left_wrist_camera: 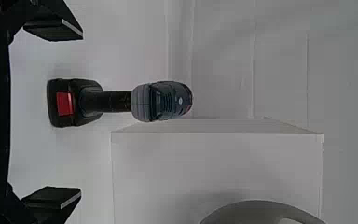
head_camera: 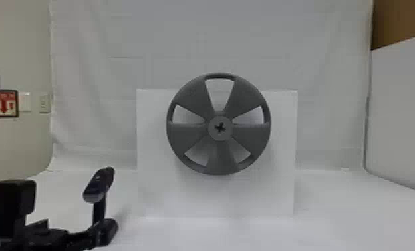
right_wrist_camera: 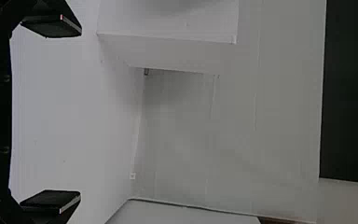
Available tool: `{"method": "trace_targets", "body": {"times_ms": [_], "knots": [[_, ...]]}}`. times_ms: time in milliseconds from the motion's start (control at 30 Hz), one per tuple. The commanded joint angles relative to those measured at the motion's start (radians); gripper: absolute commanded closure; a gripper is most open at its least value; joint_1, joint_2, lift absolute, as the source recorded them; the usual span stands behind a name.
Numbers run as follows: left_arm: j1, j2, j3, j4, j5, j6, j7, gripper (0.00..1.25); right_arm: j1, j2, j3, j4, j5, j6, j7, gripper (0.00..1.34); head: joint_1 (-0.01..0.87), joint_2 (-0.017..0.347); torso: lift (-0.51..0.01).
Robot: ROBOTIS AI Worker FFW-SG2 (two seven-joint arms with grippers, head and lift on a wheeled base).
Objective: Grasp the drill and bring into the middle of wheel
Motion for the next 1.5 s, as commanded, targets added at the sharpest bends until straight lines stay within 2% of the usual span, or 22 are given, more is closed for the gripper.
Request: {"method": "trace_targets", "body": {"times_ms": [0, 500, 633, 867, 1033, 1467], "knots": [[-0.002, 0.0, 0.0, 0.004, 0.002, 0.0, 0.0, 0.11, 0.0, 0.0, 0.002, 0.0, 0.001, 0.0, 0.001, 0.08, 0.054, 0.031, -0.403], [-0.04, -0.003, -0.036, 0.084, -0.006, -0.069, 0.005, 0.11, 0.001, -0.011, 0.024, 0.0, 0.007, 0.008, 0.001, 0.08, 0.054, 0.031, -0.403], [-0.054, -0.003, -0.055, 0.129, -0.006, -0.112, 0.032, 0.11, 0.001, -0.013, 0.03, 0.0, 0.012, 0.008, 0.001, 0.08, 0.054, 0.031, -0.403], [-0.087, -0.005, -0.073, 0.216, 0.008, -0.172, 0.037, 0.11, 0.0, -0.019, 0.042, 0.004, 0.015, 0.011, -0.001, 0.08, 0.054, 0.031, -0.403], [-0.097, -0.012, -0.093, 0.254, 0.008, -0.227, 0.082, 0.11, 0.0, -0.02, 0.047, 0.004, 0.015, 0.012, 0.001, 0.08, 0.054, 0.031, -0.403], [-0.14, -0.023, -0.116, 0.368, 0.01, -0.31, 0.105, 0.11, -0.005, -0.022, 0.067, 0.008, 0.019, 0.016, 0.001, 0.08, 0.054, 0.031, -0.403]]}}
